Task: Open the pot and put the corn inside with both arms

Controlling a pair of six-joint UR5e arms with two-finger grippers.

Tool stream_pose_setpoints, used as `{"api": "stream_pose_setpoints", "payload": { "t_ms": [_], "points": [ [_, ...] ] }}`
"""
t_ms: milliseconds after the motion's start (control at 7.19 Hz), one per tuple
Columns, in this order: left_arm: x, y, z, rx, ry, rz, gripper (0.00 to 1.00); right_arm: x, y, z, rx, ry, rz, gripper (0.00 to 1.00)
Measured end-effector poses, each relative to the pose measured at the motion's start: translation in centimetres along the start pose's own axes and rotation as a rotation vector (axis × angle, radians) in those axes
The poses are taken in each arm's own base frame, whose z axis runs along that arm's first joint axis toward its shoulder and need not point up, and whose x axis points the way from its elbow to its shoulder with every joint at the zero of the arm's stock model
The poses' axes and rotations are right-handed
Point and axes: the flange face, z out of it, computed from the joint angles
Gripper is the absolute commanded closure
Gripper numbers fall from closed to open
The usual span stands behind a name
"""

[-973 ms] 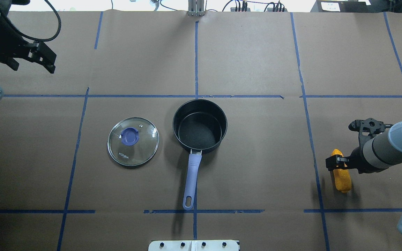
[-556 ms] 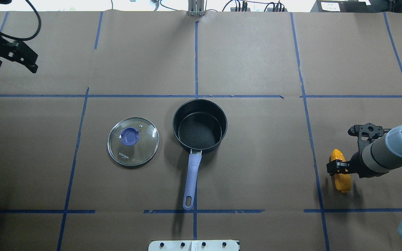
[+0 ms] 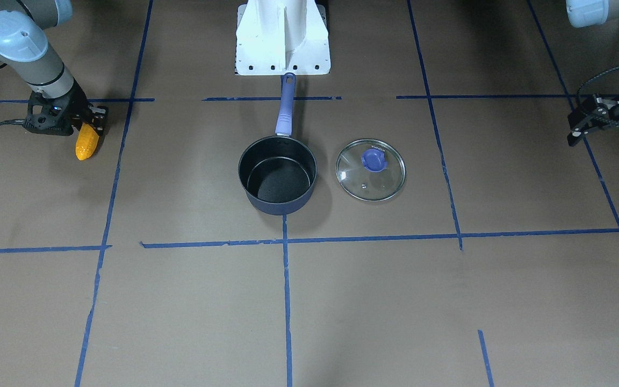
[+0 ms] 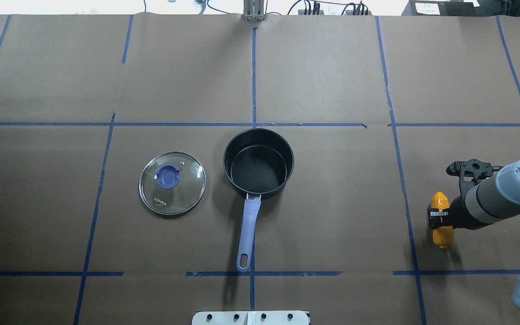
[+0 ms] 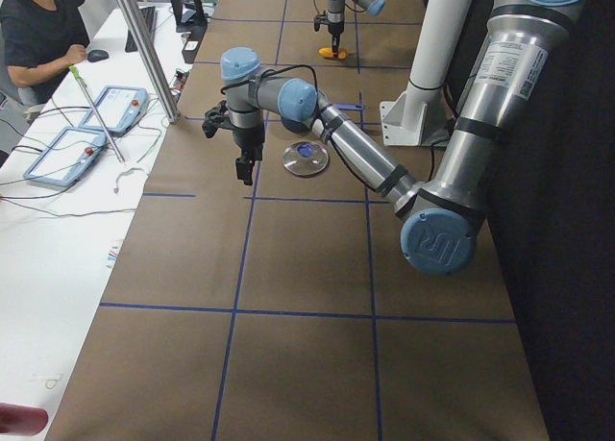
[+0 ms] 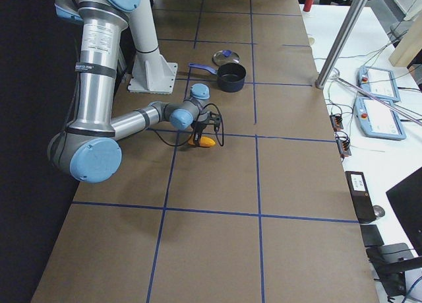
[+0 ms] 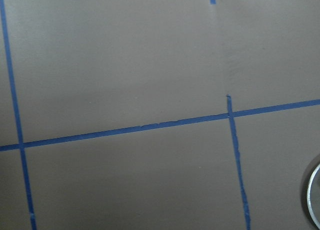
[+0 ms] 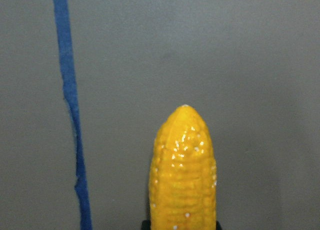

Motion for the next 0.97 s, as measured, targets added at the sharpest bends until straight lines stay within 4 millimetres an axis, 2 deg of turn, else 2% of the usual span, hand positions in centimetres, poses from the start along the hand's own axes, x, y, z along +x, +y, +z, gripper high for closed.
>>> {"api": "stream_pose_setpoints", "payload": {
  "t_ms": [139,278,417,556,695,973],
  "points": [
    [-1.3,-0.3,0.0,-0.002,-0.006,0.016,0.0,-0.2,-0.4,-1.5,0.015,-0.02,0.008,1.0],
    [-3.3,-0.8,0.3,-0.011,-0.014,0.037,0.0,-0.6,-0.8,-3.3,0.03,-0.037,0.017,1.0],
    [-5.8,-1.3,0.7,-0.023,-0.024,0.06,0.0,-1.8,-1.2,-5.1,0.045,-0.055,0.02,1.0],
    [-9.1,-1.8,1.2,-0.04,-0.031,0.089,0.0,-4.8,-2.3,-7.2,0.064,-0.081,0.018,1.0],
    [-12.0,-2.0,1.7,-0.054,-0.036,0.101,0.0,-8.6,-3.5,-9.3,0.076,-0.092,0.019,1.0],
    [-16.2,-1.3,2.2,-0.06,-0.034,0.083,0.0,-18.5,-5.4,-15.1,0.078,-0.083,0.027,1.0]
  ]
}}
